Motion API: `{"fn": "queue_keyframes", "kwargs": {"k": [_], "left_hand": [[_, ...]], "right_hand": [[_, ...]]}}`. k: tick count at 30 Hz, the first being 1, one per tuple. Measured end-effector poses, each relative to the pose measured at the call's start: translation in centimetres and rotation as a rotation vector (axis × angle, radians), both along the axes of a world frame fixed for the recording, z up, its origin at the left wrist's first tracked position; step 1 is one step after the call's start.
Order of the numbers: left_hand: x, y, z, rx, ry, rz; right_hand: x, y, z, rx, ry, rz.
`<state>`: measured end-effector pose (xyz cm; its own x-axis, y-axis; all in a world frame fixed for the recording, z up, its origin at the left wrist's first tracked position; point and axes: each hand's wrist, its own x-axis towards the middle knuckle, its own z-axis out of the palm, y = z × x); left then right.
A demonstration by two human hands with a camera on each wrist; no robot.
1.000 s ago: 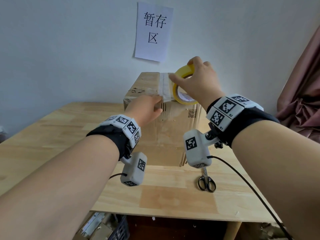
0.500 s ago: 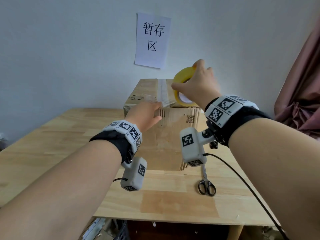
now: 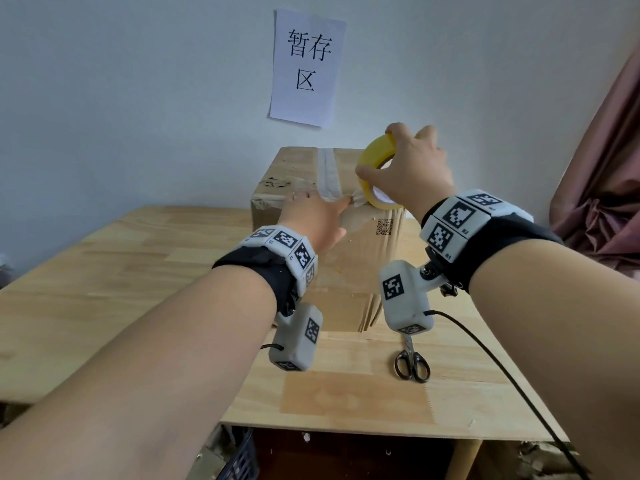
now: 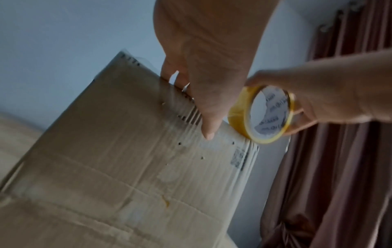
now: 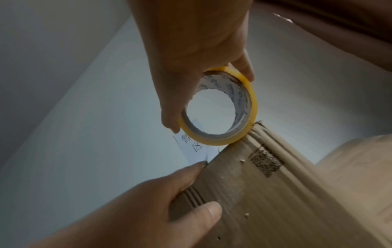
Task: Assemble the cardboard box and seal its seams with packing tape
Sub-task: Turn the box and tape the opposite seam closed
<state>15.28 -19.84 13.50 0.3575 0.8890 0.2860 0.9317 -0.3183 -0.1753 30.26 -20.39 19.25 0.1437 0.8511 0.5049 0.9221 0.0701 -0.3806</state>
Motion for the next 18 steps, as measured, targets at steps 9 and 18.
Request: {"fn": "queue_keyframes", "kwargs": {"k": [9, 18], "left_hand": [[-7.4, -0.2, 0.2, 0.084, -0.205, 0.076], [-5.2, -0.4, 0.0, 0.116, -0.188, -0.028]], "right_hand": [[-0.7, 0.2, 0.7, -0.046, -0.038, -0.043], [0.5, 0.3, 0.3, -0.014, -0.059, -0.050]]}}
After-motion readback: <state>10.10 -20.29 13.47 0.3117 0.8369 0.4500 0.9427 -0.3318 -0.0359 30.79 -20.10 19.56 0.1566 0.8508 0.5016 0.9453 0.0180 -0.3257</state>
